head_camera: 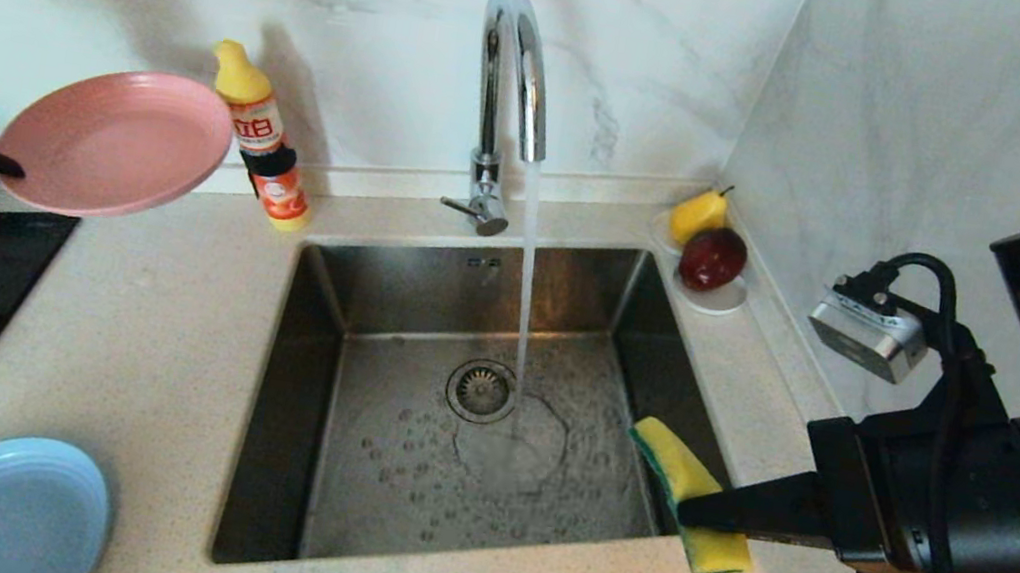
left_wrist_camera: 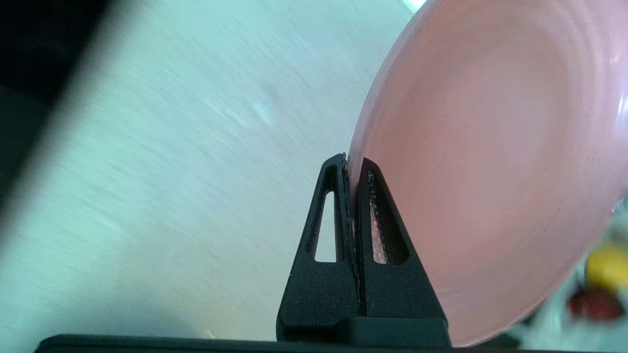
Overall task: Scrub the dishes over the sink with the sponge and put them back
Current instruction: Wash the plate
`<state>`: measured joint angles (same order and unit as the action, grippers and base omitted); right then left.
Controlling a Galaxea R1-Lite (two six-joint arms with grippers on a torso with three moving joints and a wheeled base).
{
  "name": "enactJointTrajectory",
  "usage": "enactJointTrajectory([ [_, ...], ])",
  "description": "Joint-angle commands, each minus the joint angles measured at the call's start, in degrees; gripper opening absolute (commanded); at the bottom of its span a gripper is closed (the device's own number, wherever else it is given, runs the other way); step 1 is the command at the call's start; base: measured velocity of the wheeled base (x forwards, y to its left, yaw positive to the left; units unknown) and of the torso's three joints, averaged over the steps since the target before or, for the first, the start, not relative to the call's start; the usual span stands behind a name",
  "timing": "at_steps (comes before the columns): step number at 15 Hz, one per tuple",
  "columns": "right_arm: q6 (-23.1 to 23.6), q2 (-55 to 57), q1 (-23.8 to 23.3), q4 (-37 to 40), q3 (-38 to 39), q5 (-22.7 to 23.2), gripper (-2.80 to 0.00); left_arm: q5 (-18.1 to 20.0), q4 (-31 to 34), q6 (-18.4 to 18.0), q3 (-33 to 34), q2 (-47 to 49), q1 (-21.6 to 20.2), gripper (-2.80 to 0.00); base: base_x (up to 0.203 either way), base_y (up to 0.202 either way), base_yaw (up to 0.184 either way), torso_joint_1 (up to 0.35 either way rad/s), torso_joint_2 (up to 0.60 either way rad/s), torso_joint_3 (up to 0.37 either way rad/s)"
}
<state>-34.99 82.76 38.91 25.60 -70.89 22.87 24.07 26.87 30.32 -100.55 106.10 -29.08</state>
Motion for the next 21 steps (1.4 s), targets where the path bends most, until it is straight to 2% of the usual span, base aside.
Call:
enactJointTrajectory([
  [1,-0.17,-0.41,0.02,0.15,-0.04,0.16,-2.80,-2.80,1.60,0.41,0.73,-3.10,7.76,-2.80,0.000,0.000,0.000,0.000,0.00,0.000],
  [4,-0.26,-0.85,-0.06,0.15,-0.04,0.07,-2.80,-8.46,1.90,1.33,3.43,-3.94,18.71,-2.80,0.000,0.000,0.000,0.000,0.00,0.000],
  [7,-0.26,-1.20,-0.16,0.15,0.23,0.07,-2.80,-10.95,1.75,3.07,5.33,-3.77,26.42,-2.80,0.000,0.000,0.000,0.000,0.00,0.000],
  [9,-0.17,-1.55,-0.24,0.15,0.49,0.07,-2.80,-11.75,1.27,3.40,6.60,-3.47,30.01,-2.80,0.000,0.000,0.000,0.000,0.00,0.000],
  [12,-0.17,-1.73,-0.41,0.15,0.66,0.07,-2.80,-14.03,-3.71,3.75,9.73,-1.77,35.34,-2.80,0.000,0.000,0.000,0.000,0.00,0.000],
  [15,-0.08,-1.64,-0.42,0.06,0.66,0.07,-2.80,-20.12,-10.43,6.12,10.57,2.44,40.88,-2.80,0.000,0.000,0.000,0.000,0.00,0.000],
  [21,0.01,-1.46,-0.50,0.06,0.75,-0.02,-2.80,-20.89,-16.10,7.78,10.98,6.92,46.60,-2.80,0.000,0.000,0.000,0.000,0.00,0.000],
])
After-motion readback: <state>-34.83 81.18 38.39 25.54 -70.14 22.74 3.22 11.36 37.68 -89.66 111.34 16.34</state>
